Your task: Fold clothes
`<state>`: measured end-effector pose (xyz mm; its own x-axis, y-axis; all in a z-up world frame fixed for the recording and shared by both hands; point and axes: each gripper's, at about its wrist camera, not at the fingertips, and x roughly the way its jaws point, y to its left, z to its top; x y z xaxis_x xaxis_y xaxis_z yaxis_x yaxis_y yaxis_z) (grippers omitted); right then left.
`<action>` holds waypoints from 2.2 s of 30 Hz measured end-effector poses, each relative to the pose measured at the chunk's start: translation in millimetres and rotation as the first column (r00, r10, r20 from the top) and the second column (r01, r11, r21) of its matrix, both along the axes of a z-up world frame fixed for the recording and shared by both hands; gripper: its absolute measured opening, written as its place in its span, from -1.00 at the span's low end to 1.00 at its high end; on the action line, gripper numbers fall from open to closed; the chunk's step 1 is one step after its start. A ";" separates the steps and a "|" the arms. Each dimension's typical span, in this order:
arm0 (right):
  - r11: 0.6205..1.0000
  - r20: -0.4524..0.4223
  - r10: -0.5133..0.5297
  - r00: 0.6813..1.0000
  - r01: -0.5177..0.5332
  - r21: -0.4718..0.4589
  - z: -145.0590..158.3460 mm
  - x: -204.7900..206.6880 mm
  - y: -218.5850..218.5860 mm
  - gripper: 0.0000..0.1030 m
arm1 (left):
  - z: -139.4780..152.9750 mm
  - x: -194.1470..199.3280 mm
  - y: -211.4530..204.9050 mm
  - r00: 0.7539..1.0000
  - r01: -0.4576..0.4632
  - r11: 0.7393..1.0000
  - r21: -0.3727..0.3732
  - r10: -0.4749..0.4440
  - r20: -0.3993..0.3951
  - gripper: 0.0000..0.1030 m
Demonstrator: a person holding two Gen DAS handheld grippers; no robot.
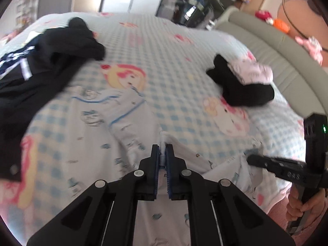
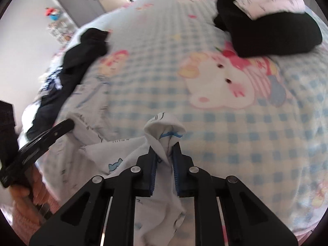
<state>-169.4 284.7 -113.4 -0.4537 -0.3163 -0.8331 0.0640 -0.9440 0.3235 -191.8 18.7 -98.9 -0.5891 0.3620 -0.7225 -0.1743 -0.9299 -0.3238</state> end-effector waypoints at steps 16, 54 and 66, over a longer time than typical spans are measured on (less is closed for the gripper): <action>0.985 0.125 0.168 0.978 -0.170 0.008 -6.8 78.3 -14.6 -0.67 | -11.9 0.1 -7.7 0.994 0.107 0.994 0.003 -0.107 0.020 0.09; 0.998 0.092 0.002 0.996 0.004 -0.065 -5.4 78.2 -18.6 -0.18 | -40.3 36.6 -38.6 0.998 -0.008 0.999 0.033 0.006 0.064 -0.85; 0.950 0.143 0.261 0.955 -0.280 0.136 -16.0 99.1 -84.7 -0.18 | -32.5 39.5 -43.0 0.999 -0.012 1.000 -0.022 0.013 0.048 -0.83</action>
<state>-70.2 200.0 -129.3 -0.2612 -0.2770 -0.9247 0.2929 -0.9355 0.1975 -152.3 -24.4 -131.3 -0.5576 0.3389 -0.7578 -0.1471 -0.9388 -0.3116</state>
